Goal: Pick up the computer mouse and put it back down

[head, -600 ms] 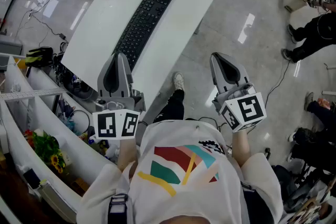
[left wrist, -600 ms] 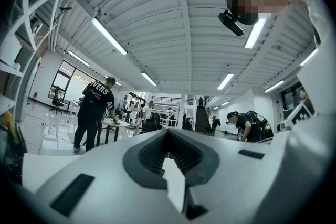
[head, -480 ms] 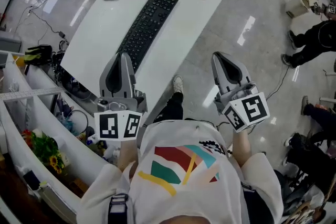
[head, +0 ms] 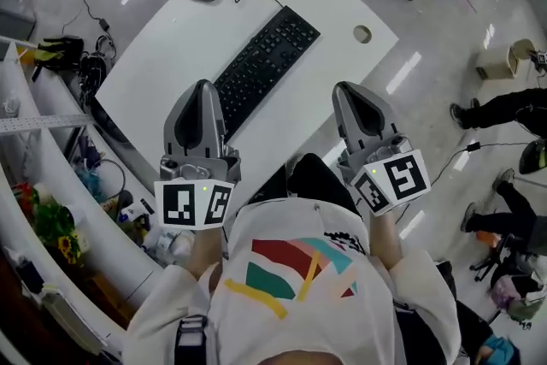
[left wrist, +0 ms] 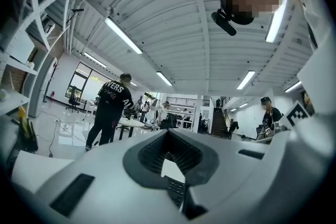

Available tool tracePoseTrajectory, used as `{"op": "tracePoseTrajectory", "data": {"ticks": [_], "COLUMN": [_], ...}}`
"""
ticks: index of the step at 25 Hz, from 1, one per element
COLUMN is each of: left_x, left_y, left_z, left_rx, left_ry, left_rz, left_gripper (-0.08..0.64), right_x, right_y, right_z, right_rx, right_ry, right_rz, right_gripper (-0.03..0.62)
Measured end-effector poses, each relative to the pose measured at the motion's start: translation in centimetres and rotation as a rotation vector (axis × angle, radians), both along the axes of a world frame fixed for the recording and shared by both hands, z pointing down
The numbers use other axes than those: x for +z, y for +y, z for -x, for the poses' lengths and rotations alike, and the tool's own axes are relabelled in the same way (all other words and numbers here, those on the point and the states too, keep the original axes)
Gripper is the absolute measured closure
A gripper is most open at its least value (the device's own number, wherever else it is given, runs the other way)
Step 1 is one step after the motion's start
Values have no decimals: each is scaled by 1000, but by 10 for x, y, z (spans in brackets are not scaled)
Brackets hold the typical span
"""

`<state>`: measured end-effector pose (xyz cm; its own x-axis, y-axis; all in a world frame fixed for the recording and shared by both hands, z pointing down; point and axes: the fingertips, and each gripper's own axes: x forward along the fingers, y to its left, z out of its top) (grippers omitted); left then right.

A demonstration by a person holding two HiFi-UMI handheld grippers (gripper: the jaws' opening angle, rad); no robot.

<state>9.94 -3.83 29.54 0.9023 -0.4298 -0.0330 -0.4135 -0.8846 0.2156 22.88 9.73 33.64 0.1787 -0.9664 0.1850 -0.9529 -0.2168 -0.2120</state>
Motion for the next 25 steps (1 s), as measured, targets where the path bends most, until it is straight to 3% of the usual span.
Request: {"op": "tracePoseTrajectory", "data": {"ticks": [8, 18, 20, 22, 25], "left_x": [-7, -11, -10, -7, 3], "left_y": [-3, -25, -31, -40, -56], "left_z": [18, 30, 35, 39, 47], "left_rx": [-120, -279, -288, -279, -286], "left_ry": [-10, -24, -18, -21, -41], "left_rz": [-15, -25, -28, -32, -36], "left_gripper": [517, 517, 515, 515, 515], "right_x": [17, -11, -14, -11, 9], "right_y": [-25, -89, -116, -154, -229], "right_z": [1, -6, -1, 2, 4], "right_rx": [-135, -348, -398, -436, -499], "right_ry": [-46, 38, 45, 62, 76], "right_rz": [64, -14, -35, -42, 8], "right_gripper": [578, 571, 412, 348, 310]}}
